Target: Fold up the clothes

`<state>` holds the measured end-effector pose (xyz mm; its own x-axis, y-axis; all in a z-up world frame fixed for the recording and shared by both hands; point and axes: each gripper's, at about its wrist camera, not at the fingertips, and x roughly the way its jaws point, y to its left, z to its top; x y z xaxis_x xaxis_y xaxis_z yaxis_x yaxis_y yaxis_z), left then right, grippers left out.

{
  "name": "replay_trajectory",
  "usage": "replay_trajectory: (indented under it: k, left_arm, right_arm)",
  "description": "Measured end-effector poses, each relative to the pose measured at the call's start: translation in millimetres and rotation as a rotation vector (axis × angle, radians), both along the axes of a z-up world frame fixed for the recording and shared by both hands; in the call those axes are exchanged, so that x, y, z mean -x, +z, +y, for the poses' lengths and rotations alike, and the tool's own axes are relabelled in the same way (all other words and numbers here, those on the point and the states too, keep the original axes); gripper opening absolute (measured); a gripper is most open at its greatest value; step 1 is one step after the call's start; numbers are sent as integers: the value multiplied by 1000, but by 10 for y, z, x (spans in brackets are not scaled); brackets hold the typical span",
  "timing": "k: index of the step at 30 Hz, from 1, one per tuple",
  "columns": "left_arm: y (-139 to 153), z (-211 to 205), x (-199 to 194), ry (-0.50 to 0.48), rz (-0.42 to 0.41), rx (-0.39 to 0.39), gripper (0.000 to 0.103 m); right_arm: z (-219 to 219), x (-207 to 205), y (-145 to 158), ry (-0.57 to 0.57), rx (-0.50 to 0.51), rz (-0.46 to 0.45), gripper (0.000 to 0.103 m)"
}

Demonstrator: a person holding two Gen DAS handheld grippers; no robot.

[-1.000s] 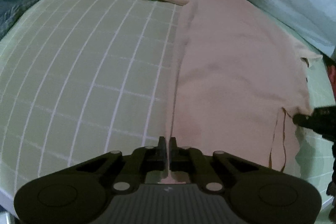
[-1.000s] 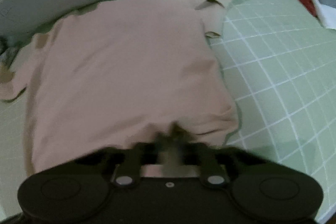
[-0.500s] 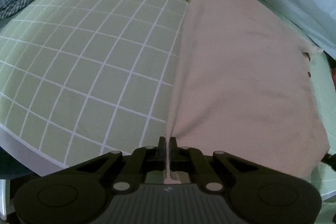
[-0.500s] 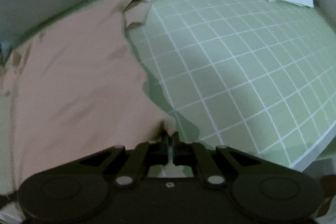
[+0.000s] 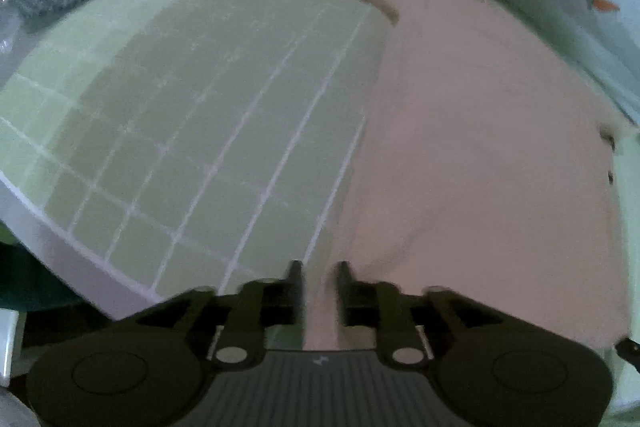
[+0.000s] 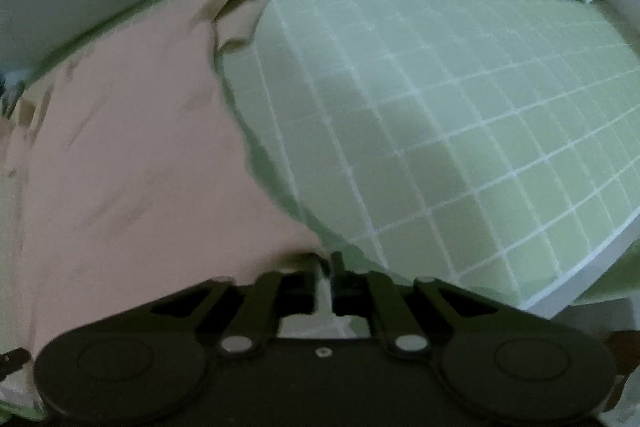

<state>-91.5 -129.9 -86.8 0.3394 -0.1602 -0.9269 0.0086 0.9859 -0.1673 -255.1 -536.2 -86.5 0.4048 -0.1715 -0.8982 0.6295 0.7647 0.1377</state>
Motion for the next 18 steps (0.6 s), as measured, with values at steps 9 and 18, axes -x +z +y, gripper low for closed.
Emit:
replay_trajectory:
  k: [9, 18]
  left_arm:
    - [199, -587, -412, -75, -106, -31, 86]
    - [6, -869, -949, -88, -48, -58, 87]
  right_arm:
    - [-289, -439, 173, 35, 112, -134, 96]
    - [-665, -1417, 61, 142, 166, -146, 99]
